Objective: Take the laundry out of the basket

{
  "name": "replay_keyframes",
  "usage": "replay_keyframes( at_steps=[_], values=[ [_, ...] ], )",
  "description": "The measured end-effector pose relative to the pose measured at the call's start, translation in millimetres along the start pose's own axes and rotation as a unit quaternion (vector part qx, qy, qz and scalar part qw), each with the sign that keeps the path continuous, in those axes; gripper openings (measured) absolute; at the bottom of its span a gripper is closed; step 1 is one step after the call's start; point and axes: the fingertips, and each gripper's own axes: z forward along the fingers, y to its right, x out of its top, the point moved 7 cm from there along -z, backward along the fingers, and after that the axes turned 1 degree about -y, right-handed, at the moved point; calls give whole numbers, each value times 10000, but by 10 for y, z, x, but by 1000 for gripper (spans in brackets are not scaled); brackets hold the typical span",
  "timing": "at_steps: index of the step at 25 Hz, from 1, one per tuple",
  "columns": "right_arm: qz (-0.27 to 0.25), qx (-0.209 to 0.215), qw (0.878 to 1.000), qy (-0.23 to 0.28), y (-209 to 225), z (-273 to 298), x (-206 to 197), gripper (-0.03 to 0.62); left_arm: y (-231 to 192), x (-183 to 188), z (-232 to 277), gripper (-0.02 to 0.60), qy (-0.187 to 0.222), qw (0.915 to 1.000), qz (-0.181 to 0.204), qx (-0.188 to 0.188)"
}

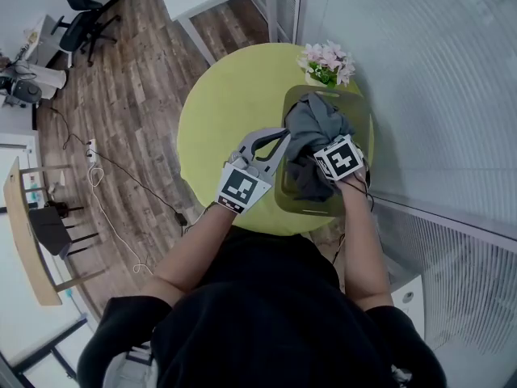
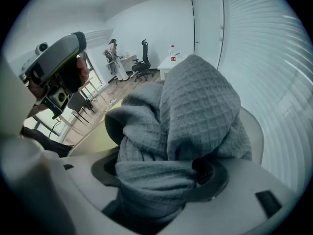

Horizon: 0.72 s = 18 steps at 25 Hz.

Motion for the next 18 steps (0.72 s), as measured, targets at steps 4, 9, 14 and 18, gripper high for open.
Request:
replay_keyframes(
  at_steps=[4,9,14,18],
  values=[
    [-305,37,9995,-96,-42,-103,30,351,22,22,-29,6,77,10000,5,48],
    [-738,-147,9967,-299,-195,-360,146,351,-40,152,-142,6,229,9997,-14,21],
    [-974,-285,9938,-462,-357,-661,353,351,-201,315,-307,6,487,9988,-10,-51],
    [-1171,-501,9905,-510,-532,-852,605,351,-374,390,-503,7,699,9975,26,-55]
  ],
)
